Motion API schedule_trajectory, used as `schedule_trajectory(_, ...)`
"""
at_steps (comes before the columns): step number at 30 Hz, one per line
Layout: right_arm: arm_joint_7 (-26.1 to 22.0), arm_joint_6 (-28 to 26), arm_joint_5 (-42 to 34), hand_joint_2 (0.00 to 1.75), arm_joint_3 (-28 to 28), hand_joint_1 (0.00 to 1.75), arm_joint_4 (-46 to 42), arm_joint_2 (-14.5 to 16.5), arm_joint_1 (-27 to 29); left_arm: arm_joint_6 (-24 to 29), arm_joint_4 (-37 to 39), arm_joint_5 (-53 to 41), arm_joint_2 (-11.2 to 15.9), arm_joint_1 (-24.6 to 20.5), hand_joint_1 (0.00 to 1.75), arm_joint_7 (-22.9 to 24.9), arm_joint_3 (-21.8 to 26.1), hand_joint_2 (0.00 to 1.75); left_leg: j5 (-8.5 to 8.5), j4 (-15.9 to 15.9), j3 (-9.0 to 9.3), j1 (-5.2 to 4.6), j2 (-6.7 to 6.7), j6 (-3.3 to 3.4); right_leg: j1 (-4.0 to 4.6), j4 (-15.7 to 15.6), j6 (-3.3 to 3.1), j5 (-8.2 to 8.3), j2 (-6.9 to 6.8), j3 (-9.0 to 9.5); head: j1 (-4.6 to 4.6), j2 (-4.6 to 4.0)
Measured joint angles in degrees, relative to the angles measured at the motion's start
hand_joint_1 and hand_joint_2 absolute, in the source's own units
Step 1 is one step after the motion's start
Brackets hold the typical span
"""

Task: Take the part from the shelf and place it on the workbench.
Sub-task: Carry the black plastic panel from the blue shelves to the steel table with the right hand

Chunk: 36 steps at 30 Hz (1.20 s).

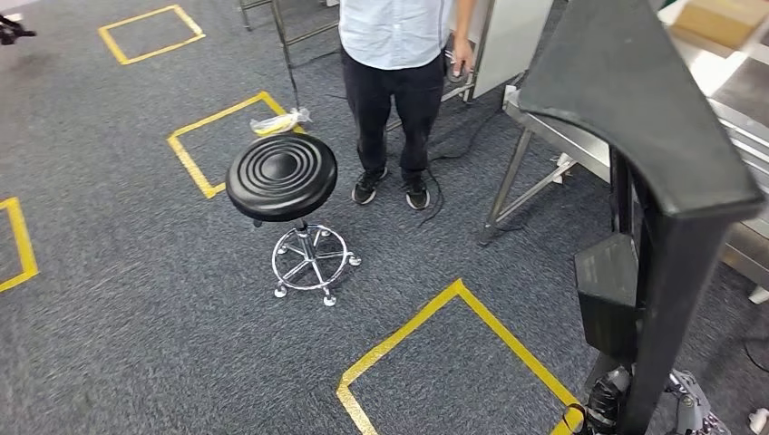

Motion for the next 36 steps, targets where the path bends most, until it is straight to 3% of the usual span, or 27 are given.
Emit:
schedule_trajectory(2,0.0,0.0,0.0,1.75,-0.1,1.75,0.0,0.0,0.0,-0.1,0.0,0.0,0.0,0.0,0.0,-0.5,0.0,1.75,3.1,-7.1,2.89,0.37,-2.81,0.12,-0.02,0.7,0.53,-0.35,1.44,-0.34,0.02,0.0)
schedule_trajectory(4,0.0,0.0,0.0,1.75,-0.2,1.75,0.0,0.0,0.0,-0.2,0.0,0.0,0.0,0.0,0.0,-0.9,0.0,1.75,3.39,-9.7,3.88,0.37,-4.59,0.57,-0.12,1.3,1.3,-0.41,2.67,-1.06,0.03,0.0)
schedule_trajectory(6,0.0,0.0,0.1,1.75,-0.3,1.75,0.0,0.0,0.1,-0.2,0.0,0.0,0.0,-0.1,0.0,-1.1,0.0,1.75,3.56,-10.0,3.95,0.21,-3.51,1.28,-0.36,1.3,2.04,-0.27,3.3,-1.55,0.02,0.0)
schedule_trajectory(8,0.0,0.0,0.2,1.75,-0.3,1.75,-0.2,-0.1,0.2,-0.3,0.0,0.0,-0.1,-0.2,0.0,-1.3,0.0,1.75,3.89,-10.6,4.09,0.32,-2.04,2.18,-0.26,3.3,2.53,-1.61,0.83,-2.61,0.07,0.0)
schedule_trajectory(10,0.0,0.0,0.4,1.75,-0.4,1.75,-0.3,-0.2,0.1,-0.3,0.0,0.0,-0.2,-0.1,0.0,-1.3,0.0,1.75,3.96,-10.8,4.13,0.28,-0.36,2.82,-0.17,9.6,2.89,-5.01,-2.38,-5.66,0.11,0.0)
schedule_trajectory(12,0.0,0.0,0.6,1.75,-0.4,1.75,-0.3,-0.2,0.1,-0.3,0.0,0.0,-0.2,0.1,0.0,-1.3,0.0,1.75,3.82,-10.8,4.11,0.14,1.39,2.98,-0.29,15.8,3.21,-7.2,-3.22,-8.75,0.1,0.0)
schedule_trajectory(13,0.0,0.0,0.7,1.75,-0.4,1.75,-0.3,-0.3,0.2,-0.3,0.0,0.0,-0.2,0.1,0.0,-1.4,0.0,1.75,3.73,-10.8,4.15,0.12,2.18,2.98,-0.33,16.4,3.29,-6.81,-3.39,-9.03,0.09,0.0)
schedule_trajectory(14,0.0,0.0,0.8,1.75,-0.4,1.75,-0.3,-0.3,0.2,-0.4,0.0,0.0,-0.2,0.0,0.0,-1.4,0.0,1.75,3.63,-10.7,4.23,0.11,2.91,2.92,-0.34,14.7,3.29,-5.43,-3.67,-8.15,0.1,0.0)
schedule_trajectory(15,0.0,0.0,0.8,1.75,-0.4,1.75,-0.3,-0.4,0.2,-0.5,0.0,0.0,-0.2,0.0,0.0,-1.5,0.0,1.75,3.51,-10.7,4.39,0.1,3.52,2.8,-0.29,11.0,3.15,-3.44,-4.43,-6.15,0.1,0.0)
schedule_trajectory(17,0.0,0.0,0.9,1.75,-0.4,1.75,-0.3,-0.5,0.2,-0.8,0.0,0.0,-0.3,-0.1,0.0,-1.6,0.0,1.75,3.19,-10.7,4.84,-0.06,4.52,2.36,0.15,3.5,2.51,-0.78,-7.0,-2.17,0.1,0.0)
schedule_trajectory(19,0.0,0.0,1.0,1.75,-0.3,1.75,-0.3,-0.5,0.1,-0.8,0.0,0.0,-0.3,-0.2,0.0,-1.6,0.0,1.75,2.94,-10.8,5.25,-0.21,5.43,1.74,0.61,0.8,1.86,-0.38,-8.08,-0.92,0.1,0.0)
schedule_trajectory(21,0.0,0.0,1.0,1.75,-0.2,1.75,-0.3,-0.6,0.2,-0.8,0.0,0.0,-0.4,-0.3,0.0,-1.7,-0.1,1.75,2.71,-10.9,5.66,-0.21,6.2,1.06,0.44,0.5,1.3,-0.09,-6.79,-0.93,0.08,0.0)
schedule_trajectory(23,0.0,0.0,1.0,1.75,-0.2,1.75,-0.4,-0.6,0.3,-0.8,0.0,0.0,-0.4,-0.3,0.0,-1.7,-0.1,1.75,1.14,-9.1,5.21,-0.15,4.41,0.53,-0.03,-0.1,0.63,0.38,-5.49,-0.67,0.06,0.0)
schedule_trajectory(25,0.0,0.0,1.0,1.75,0.0,1.75,-0.4,-0.6,0.2,-0.8,0.0,0.0,-0.4,-0.3,0.0,-1.8,-0.1,1.75,-2.62,-2.8,2.41,-0.07,1.54,0.34,-0.19,-0.4,0.26,0.62,-4.22,-0.61,0.04,0.0)
schedule_trajectory(27,0.0,0.0,1.1,1.75,0.1,1.75,-0.3,-0.6,0.3,-0.9,0.0,-0.1,-0.4,-0.1,0.0,-1.8,-0.1,1.75,-5.27,4.3,-1.07,-0.07,0.67,0.3,-0.12,-0.3,0.16,0.6,-2.75,-0.69,0.03,0.0)
schedule_trajectory(28,0.0,0.0,1.2,1.75,0.1,1.75,-0.3,-0.6,0.3,-1.0,0.0,-0.1,-0.4,0.0,0.0,-1.9,-0.1,1.75,-4.84,5.2,-1.74,-0.06,0.6,0.3,-0.12,-0.2,0.15,0.56,-1.92,-0.67,0.03,0.0)
schedule_trajectory(29,0.0,0.0,1.2,1.75,0.2,1.75,-0.3,-0.7,0.3,-1.2,0.0,-0.2,-0.4,0.1,0.0,-1.9,-0.4,1.75,-3.19,3.8,-1.32,-0.02,0.48,0.33,-0.14,0.0,0.2,0.49,-1.06,-0.62,0.03,0.0)
schedule_trajectory(30,0.0,0.0,1.1,1.75,0.4,1.75,-0.3,-0.7,0.3,-1.6,0.0,-0.4,-0.4,0.1,0.0,-1.9,-1.0,1.75,-0.78,0.4,0.03,0.05,0.06,0.39,-0.18,0.2,0.3,0.37,-0.24,-0.56,0.03,0.0)
schedule_trajectory(32,0.0,0.0,1.0,1.75,0.8,1.75,-0.1,-0.9,0.2,-2.3,0.0,-0.7,-0.3,0.3,0.0,-1.7,-3.1,1.75,2.55,-7.0,3.0,0.24,-2.14,0.66,-0.13,0.8,0.74,0.04,1.17,-0.75,0.03,0.0)
schedule_trajectory(34,0.0,0.0,0.8,1.75,1.2,1.75,0.2,-1.2,0.2,-2.6,0.0,-0.7,-0.2,0.5,0.0,-1.5,-5.2,1.75,3.03,-9.8,4.08,0.17,-3.4,1.1,-0.12,1.2,1.41,-0.11,2.21,-1.2,0.05,0.0)
schedule_trajectory(36,0.0,0.0,0.8,1.75,1.3,1.75,0.4,-1.4,0.1,-2.8,0.1,-0.7,-0.1,0.5,0.0,-1.6,-6.6,1.75,3.25,-10.1,4.26,0.07,-2.4,1.77,-0.31,1.2,2.15,-0.07,2.8,-1.47,0.05,0.0)
